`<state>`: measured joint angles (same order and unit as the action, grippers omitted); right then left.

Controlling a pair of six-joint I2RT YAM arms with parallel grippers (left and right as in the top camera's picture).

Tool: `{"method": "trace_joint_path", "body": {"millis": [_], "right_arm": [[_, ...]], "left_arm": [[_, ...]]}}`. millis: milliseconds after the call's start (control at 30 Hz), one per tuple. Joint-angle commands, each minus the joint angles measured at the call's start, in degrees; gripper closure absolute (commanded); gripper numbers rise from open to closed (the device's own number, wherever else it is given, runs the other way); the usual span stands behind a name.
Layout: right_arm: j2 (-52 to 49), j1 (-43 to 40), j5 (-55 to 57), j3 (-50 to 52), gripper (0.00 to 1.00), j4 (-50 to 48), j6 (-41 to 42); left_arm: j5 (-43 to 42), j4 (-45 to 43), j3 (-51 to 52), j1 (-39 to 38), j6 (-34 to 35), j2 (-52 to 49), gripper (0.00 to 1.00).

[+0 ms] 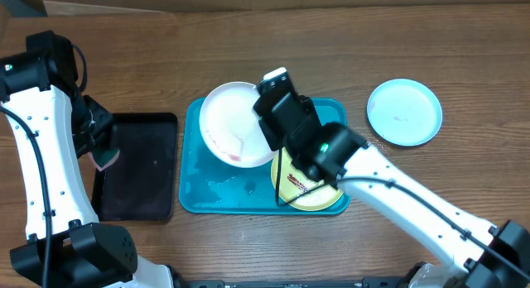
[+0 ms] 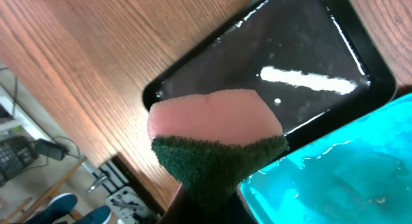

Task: Clean dirty plates on tray and stack at the side
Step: 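Lift the white plate with the right gripper and retract the left arm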

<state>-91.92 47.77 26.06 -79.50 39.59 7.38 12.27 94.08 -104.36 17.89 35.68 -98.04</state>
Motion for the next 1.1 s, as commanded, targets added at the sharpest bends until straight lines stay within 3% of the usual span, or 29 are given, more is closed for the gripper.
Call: {"method": "trace_joint_path", "body": {"millis": [0, 233, 467, 567, 700, 833, 933, 1067], "right_arm": [[1.20, 3.96, 24.48, -1.31, 0.96, -2.12, -13.51], [1.20, 9.62, 44.17, -1.31, 0.96, -16.24, -39.76], [1.20, 14.34, 48.94, -1.31, 0.96, -31.41, -68.63], [1.20, 16.09, 49.72, -1.31, 0.96, -35.58, -73.16], [1.20, 17.11, 49.75, -1.31, 0.96, -35.91, -72.78], [1.20, 16.28, 49.75, -1.31, 0.96, -35.85, -63.91], [1.20, 13.60, 49.46, -1.31, 0.96, -32.76, -51.65], [1.20, 7.15, 48.04, -1.31, 0.96, -20.44, -24.81]], "left_arm": [[-2.03, -0.87, 1.31, 0.09, 0.74, -0.33, 0.96], [-2.29, -0.92, 1.42, 0.09, 0.70, -0.33, 0.96], [-2.32, -0.94, 1.42, 0.09, 0.55, -0.33, 0.96], [-2.29, -0.94, 1.42, 0.09, 0.55, -0.33, 0.96], [-2.32, -0.94, 1.46, 0.09, 0.55, -0.33, 0.96], [-2.78, -0.94, 1.46, 0.09, 0.52, -0.33, 0.96], [-2.89, -0.94, 1.46, 0.09, 0.50, -0.33, 0.96], [-2.89, -0.94, 1.46, 0.09, 0.33, -0.33, 0.96]]}}
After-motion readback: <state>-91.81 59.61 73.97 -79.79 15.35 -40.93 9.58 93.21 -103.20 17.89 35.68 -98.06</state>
